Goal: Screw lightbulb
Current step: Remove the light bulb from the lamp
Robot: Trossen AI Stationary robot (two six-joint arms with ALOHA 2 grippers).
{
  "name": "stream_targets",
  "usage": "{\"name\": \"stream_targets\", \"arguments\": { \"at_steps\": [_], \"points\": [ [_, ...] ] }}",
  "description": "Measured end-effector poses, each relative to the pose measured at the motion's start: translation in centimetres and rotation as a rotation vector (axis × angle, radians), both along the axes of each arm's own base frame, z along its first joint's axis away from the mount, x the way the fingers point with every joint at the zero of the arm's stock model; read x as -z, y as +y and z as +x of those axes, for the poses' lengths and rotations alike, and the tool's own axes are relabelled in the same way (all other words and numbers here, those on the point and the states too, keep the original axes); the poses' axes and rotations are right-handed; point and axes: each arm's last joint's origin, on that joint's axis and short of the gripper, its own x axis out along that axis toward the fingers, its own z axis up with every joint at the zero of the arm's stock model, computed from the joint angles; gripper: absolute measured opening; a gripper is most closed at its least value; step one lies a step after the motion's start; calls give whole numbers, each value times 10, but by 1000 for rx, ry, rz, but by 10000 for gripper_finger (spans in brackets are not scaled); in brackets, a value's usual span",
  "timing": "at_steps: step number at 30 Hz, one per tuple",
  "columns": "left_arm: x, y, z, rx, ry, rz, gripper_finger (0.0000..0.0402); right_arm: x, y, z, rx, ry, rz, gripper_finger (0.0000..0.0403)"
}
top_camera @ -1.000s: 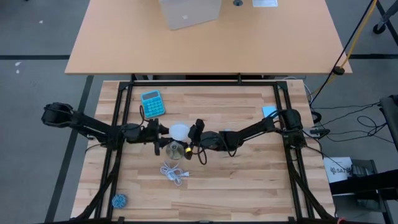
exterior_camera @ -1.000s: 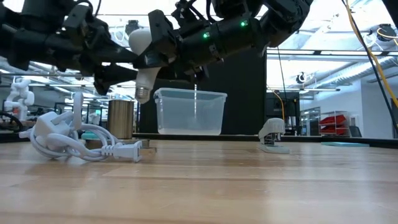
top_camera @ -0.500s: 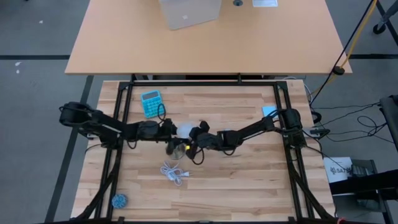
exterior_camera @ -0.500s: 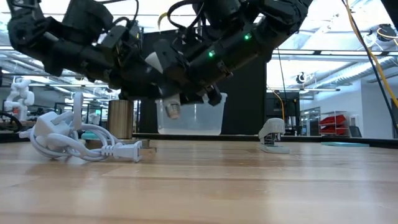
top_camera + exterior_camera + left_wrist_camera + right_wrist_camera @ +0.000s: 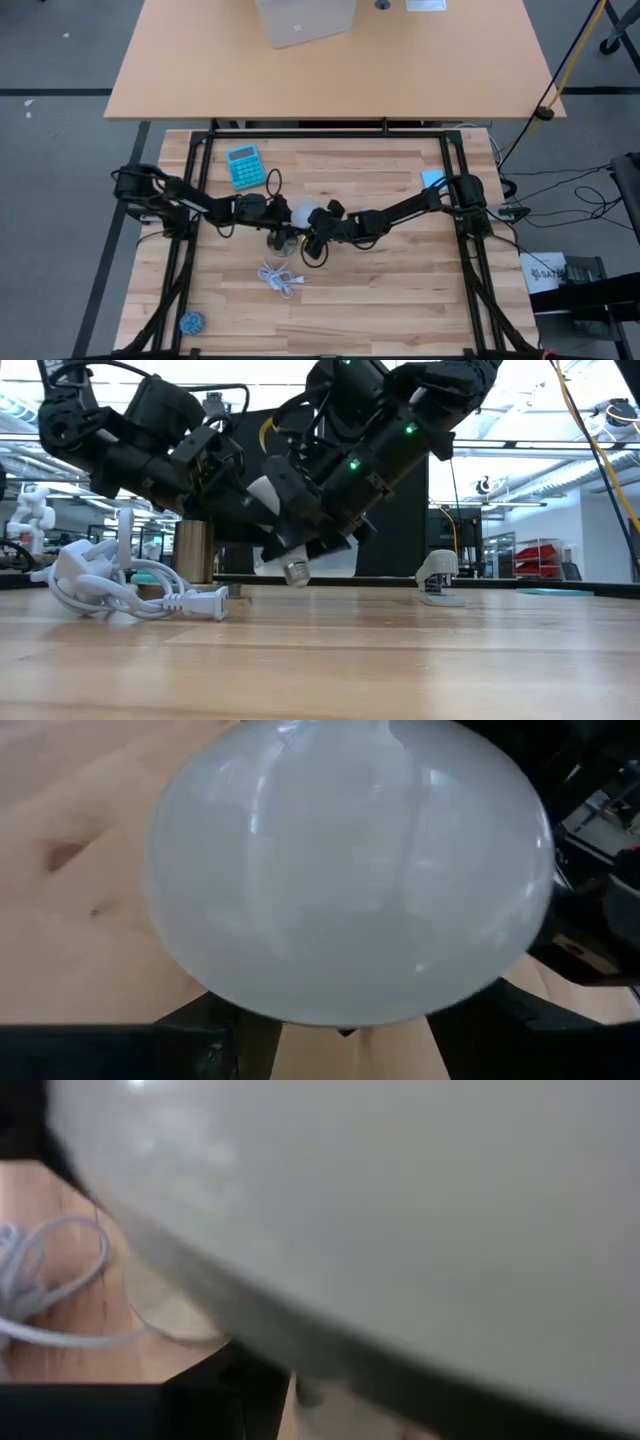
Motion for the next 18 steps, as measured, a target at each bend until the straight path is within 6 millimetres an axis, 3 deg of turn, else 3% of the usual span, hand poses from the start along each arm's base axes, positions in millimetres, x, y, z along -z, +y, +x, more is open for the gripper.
{"name": "stream_targets", "arguments": {
  "at_steps": [18],
  "points": [
    [3, 0, 11, 15, 11, -24, 220, 6, 11, -7, -25, 83, 72, 192]
  ]
}}
